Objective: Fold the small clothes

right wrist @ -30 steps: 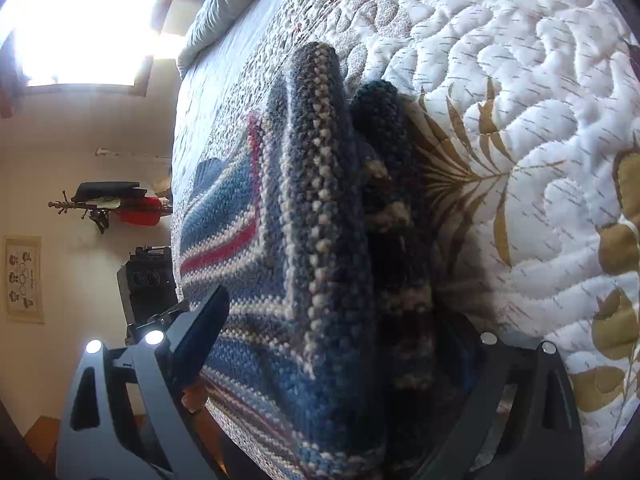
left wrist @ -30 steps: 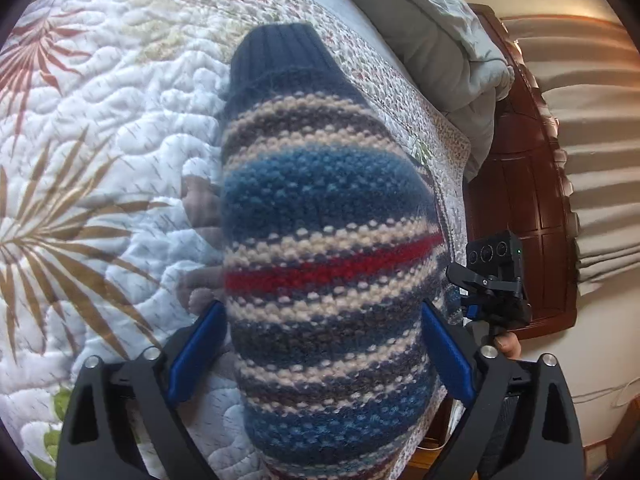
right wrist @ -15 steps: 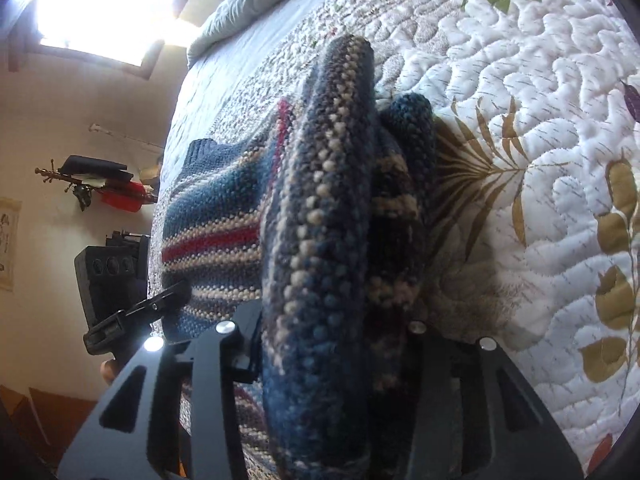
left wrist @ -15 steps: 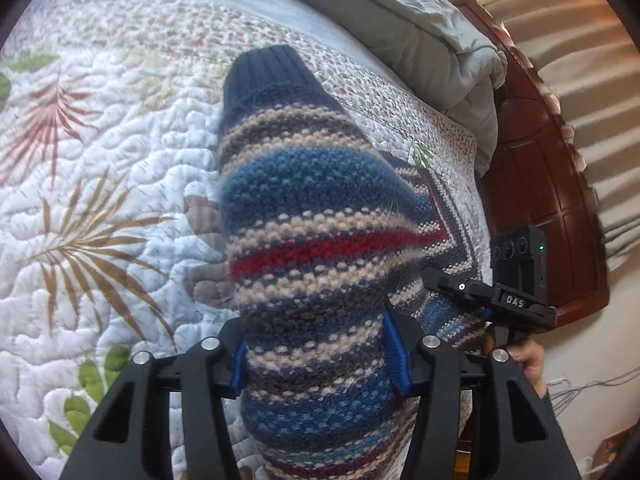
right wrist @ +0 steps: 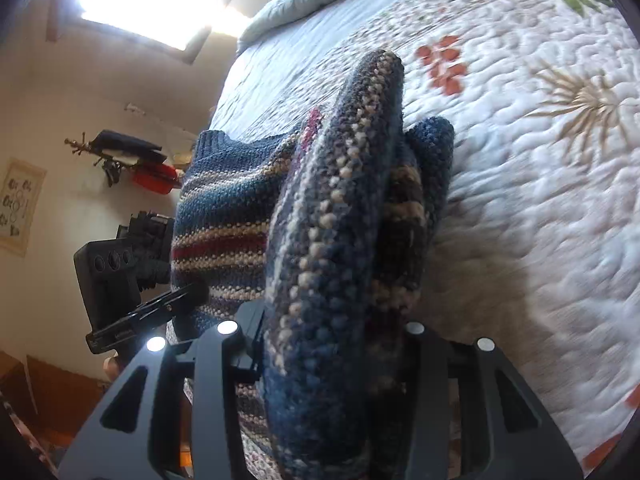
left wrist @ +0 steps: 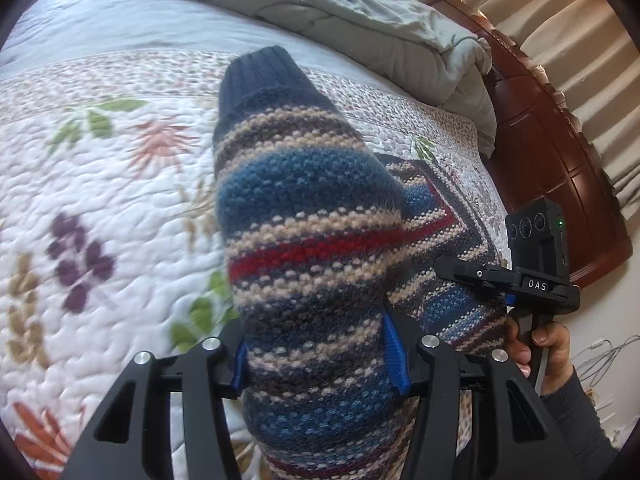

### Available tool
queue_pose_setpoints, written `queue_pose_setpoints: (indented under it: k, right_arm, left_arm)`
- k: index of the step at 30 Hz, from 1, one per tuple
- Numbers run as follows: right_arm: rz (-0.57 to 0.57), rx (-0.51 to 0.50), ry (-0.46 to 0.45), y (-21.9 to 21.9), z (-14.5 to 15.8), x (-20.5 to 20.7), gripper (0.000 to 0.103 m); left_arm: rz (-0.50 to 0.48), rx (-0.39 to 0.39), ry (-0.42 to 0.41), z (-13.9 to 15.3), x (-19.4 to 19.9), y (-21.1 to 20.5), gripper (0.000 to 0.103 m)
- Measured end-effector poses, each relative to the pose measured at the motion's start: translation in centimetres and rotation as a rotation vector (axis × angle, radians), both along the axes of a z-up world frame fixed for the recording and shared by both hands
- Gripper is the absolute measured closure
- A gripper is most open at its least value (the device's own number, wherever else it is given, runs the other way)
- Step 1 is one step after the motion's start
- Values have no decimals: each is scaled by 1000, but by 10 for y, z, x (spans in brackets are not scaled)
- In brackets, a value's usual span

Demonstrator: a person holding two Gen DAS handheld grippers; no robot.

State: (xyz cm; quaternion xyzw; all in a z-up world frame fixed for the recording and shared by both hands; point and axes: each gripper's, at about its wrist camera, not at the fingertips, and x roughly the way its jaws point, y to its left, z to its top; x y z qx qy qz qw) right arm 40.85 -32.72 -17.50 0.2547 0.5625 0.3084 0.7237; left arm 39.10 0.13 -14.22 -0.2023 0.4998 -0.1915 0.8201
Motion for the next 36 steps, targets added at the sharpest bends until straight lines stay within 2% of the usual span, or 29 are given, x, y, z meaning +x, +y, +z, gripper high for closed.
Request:
queue_pose_setpoints:
  k: [5, 12, 18, 24, 26, 28, 30, 32, 34, 36]
  right_arm:
    - [57, 2, -19, 56, 3, -28, 64]
    - [124, -9, 1, 127, 3, -60, 64]
    - [146, -25, 48, 160, -8, -89, 64]
    - [137, -82, 40, 173, -17, -101, 62]
    - [133, -84, 53, 172, -22, -103, 56]
    - [138, -85, 75, 168, -27, -107, 40]
    - [142, -84, 86, 163, -23, -103, 36]
    - [126, -71, 63, 147, -6, -97, 29]
    - [87, -81, -9, 132, 13, -91, 28]
    - [83, -88, -67, 130, 31, -79, 31]
  left_arm:
    - [38, 24, 0, 6, -50, 43, 50]
    - [92, 44, 27, -1, -105, 98, 50]
    - [89, 48, 78, -16, -134, 130, 50]
    - [72, -64, 138, -54, -139, 161, 48]
    - [71, -120, 150, -62, -141, 170, 45]
    - [88, -205, 145, -66, -142, 178, 41]
    - [131, -250, 139, -66, -148, 190, 37]
    - [188, -219, 91, -56, -161, 204, 35]
    - [250, -175, 33, -38, -177, 214, 35]
    - [204, -165, -6, -13, -189, 205, 34]
